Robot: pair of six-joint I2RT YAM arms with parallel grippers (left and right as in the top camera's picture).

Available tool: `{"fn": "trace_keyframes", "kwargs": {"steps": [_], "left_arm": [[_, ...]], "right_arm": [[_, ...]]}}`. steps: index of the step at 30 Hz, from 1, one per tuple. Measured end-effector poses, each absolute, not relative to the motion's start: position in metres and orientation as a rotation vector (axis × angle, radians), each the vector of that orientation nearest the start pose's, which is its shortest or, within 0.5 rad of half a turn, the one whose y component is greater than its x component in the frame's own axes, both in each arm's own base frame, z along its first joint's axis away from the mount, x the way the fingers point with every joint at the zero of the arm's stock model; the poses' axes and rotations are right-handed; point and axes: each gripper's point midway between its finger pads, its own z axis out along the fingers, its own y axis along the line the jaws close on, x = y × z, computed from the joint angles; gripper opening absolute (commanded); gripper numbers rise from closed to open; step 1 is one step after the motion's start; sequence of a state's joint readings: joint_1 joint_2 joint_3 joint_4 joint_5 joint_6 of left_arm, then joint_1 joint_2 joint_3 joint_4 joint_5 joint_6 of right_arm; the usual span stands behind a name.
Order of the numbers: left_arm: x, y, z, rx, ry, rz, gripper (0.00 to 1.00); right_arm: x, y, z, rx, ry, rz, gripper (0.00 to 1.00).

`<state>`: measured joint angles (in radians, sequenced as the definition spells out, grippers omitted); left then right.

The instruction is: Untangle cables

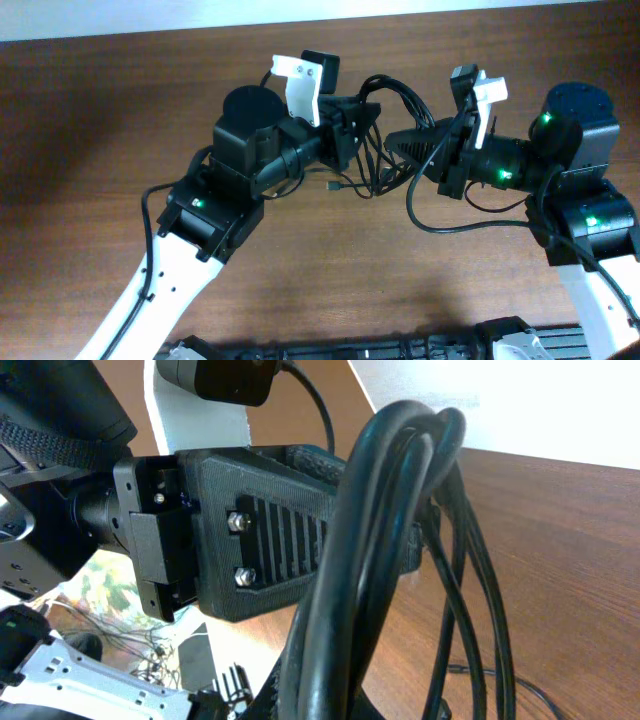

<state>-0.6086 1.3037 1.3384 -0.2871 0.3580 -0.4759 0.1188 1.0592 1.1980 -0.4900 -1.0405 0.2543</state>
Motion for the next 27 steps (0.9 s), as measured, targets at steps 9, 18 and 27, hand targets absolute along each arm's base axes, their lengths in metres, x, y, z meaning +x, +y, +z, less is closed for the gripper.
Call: {"fn": "trace_keyframes", "kwargs": {"steps": [9,18,27], "left_arm": [[0.311,-0.300,0.374,0.415,1.907,-1.081,0.38],[0.306,-0.317,0.361,0.453,1.937,-1.099,0.48],[0.306,-0.322,0.355,0.463,1.952,-1.102,0.20]], "right_arm": [[0.254,0.181,0.382,-0.605,1.828,1.254,0.04],[0.254,0.181,0.384,-0.613,1.817,1.253,0.04],[0.255,0.181,0.386,-0.618,1.804,1.245,0.04]]}}
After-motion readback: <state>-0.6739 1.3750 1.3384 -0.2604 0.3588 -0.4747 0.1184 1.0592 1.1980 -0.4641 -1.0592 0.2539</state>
